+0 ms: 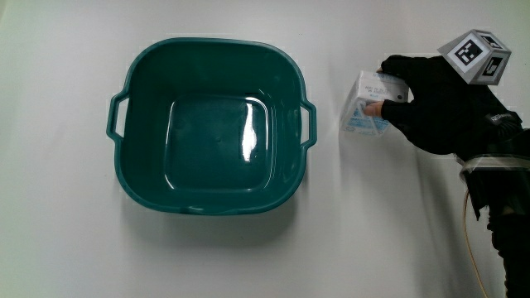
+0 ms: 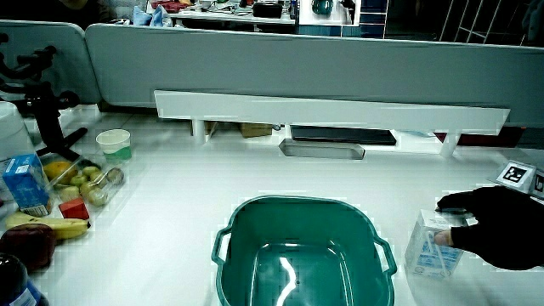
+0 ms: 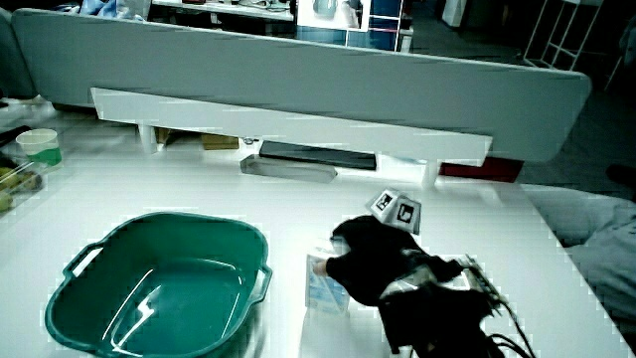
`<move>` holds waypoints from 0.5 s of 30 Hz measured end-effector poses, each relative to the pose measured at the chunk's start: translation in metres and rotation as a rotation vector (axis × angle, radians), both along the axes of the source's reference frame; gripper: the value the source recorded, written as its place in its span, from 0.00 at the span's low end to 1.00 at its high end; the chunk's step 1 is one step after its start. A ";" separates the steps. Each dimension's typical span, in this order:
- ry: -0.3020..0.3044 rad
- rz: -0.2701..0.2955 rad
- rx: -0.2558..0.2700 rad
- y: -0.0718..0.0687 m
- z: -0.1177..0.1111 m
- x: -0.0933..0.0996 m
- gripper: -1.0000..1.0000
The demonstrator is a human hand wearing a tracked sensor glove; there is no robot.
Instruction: Place milk on desk
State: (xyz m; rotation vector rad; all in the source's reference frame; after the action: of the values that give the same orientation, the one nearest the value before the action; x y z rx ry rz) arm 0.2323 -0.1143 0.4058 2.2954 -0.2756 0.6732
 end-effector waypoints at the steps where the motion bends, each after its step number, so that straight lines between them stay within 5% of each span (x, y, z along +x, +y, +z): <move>1: -0.011 -0.007 -0.016 0.001 -0.003 -0.002 0.50; 15: 0.112 -0.069 0.043 0.007 -0.006 -0.018 0.15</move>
State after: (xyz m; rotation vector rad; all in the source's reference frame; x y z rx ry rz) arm 0.2141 -0.1075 0.4003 2.3433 -0.3179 0.5063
